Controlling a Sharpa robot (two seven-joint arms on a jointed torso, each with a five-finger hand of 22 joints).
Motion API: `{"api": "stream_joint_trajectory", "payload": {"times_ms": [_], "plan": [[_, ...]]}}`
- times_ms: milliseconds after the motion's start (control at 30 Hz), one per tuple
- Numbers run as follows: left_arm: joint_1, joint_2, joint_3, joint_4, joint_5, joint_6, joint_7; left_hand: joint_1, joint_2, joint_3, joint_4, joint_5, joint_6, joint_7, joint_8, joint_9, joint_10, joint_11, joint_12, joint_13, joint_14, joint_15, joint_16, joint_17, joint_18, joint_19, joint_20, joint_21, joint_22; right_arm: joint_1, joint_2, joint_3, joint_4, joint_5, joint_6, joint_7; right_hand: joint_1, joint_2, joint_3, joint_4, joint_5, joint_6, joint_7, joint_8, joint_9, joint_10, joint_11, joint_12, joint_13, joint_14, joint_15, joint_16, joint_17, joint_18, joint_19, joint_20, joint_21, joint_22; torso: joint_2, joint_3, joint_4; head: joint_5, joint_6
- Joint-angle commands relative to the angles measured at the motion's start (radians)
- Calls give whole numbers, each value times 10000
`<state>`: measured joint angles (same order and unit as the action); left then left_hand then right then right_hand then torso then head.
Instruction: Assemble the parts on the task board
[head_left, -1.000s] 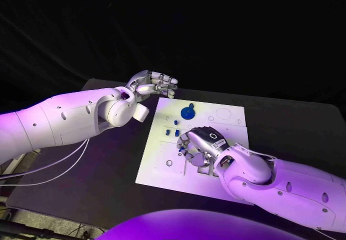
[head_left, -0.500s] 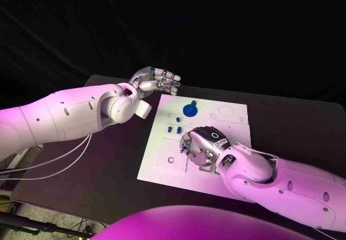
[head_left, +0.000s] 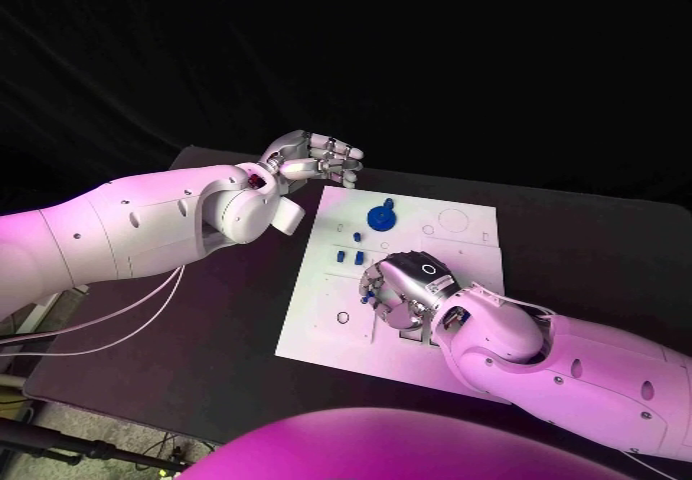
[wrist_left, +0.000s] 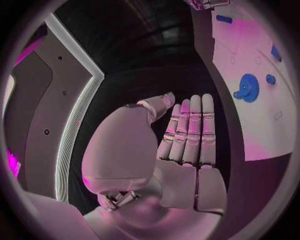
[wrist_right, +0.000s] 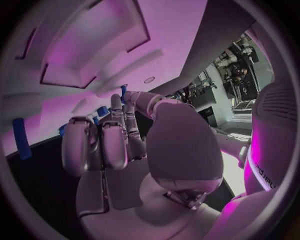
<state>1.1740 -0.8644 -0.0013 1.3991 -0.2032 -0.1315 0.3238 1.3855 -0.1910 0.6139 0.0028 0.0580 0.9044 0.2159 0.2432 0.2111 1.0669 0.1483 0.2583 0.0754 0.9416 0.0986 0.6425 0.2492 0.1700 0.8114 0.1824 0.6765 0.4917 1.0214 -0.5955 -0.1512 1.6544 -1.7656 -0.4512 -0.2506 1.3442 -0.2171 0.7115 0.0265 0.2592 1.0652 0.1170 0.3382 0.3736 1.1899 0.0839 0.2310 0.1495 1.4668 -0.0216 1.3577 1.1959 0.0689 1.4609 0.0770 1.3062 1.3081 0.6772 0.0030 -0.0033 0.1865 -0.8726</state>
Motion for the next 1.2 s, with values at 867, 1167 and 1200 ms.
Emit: {"api": "stream_joint_trajectory", "payload": {"times_ms": [867, 1167, 1200], "plan": [[12, -20, 8, 69, -24, 164, 13, -66, 47, -62, 13, -25, -36, 1, -17, -8, -76, 28, -39, 13, -53, -16, -48, 17, 88, -11, 73, -62, -8, -48, 279, -49, -184, -112, 643, 54, -10, 70, 31, 39, 21, -13, 70, 22, -5, 265, -293, -1, 11, 275, -25, -56, -7, -122, 36, 16, -86, 1721, -7, -5, -5, 5, 0], [13, -29, 8, 67, -24, 161, -23, -66, 47, -62, 13, -25, -36, 1, -17, -8, -76, 28, -39, 13, -53, -16, -48, 17, 88, -11, 73, -62, -8, -49, 235, -54, -195, 53, 307, 236, -15, 4, 4, 9, 21, -490, 272, -268, -140, -173, -110, -147, -33, 273, 116, -54, -43, -109, 4, 114, -194, 1709, -17, -3, -11, -2, 0], [13, -29, 8, 66, -24, 156, -24, -66, 47, -62, 13, -25, -36, 1, -17, -8, -76, 28, -39, 13, -53, -16, -48, 17, 88, -11, 73, -62, -8, -49, 223, -54, -191, 62, 257, 242, -13, -12, 7, 3, 24, -570, 272, -323, -164, -207, -99, -151, -33, 272, 130, -49, -40, -104, -6, 128, -219, 1703, -18, -2, -12, -4, 0]]}}
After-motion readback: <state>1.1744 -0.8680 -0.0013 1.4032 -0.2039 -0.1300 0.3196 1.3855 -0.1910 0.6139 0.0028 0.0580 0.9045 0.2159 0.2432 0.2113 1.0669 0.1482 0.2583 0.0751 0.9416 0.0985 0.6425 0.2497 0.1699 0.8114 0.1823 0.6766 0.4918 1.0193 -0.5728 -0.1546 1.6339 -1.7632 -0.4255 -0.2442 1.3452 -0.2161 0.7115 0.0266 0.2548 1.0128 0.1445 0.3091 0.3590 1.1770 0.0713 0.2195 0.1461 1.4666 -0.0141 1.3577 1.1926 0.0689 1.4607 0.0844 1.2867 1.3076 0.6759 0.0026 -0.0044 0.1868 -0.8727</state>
